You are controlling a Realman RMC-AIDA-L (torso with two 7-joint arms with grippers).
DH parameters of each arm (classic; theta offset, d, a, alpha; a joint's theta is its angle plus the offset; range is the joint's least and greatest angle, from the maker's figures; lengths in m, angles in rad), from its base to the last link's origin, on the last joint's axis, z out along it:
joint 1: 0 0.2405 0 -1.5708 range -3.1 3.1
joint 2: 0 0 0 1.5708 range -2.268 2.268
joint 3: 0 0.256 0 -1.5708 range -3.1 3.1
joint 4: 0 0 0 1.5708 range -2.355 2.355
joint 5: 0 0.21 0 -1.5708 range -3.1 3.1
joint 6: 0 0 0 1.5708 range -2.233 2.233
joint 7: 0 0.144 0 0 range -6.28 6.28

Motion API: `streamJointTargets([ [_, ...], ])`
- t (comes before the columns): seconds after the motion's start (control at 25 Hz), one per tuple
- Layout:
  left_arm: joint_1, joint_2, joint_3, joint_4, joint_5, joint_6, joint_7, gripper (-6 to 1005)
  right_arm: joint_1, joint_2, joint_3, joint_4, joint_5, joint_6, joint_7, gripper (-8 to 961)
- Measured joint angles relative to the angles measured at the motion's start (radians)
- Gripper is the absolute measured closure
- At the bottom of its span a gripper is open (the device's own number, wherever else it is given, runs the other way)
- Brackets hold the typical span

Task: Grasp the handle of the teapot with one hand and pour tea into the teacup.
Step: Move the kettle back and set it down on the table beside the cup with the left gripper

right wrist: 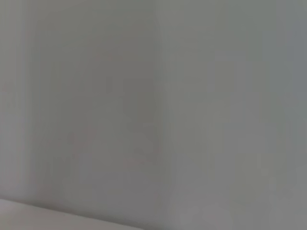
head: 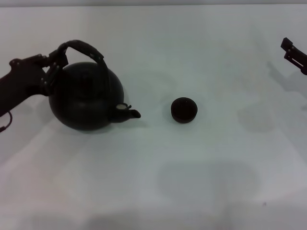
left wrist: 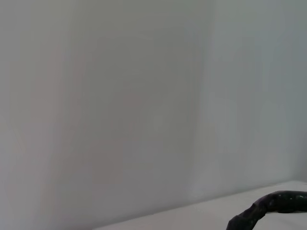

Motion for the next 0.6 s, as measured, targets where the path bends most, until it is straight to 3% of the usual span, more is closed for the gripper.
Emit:
streamJointTargets([
  [0.6, -0.015, -0.004, -0.001, -0.157, -0.098, 0.002, 0.228, 881, 0.007, 0.002, -0.023, -0.003, 0.001, -0.003, -0.002, 81],
])
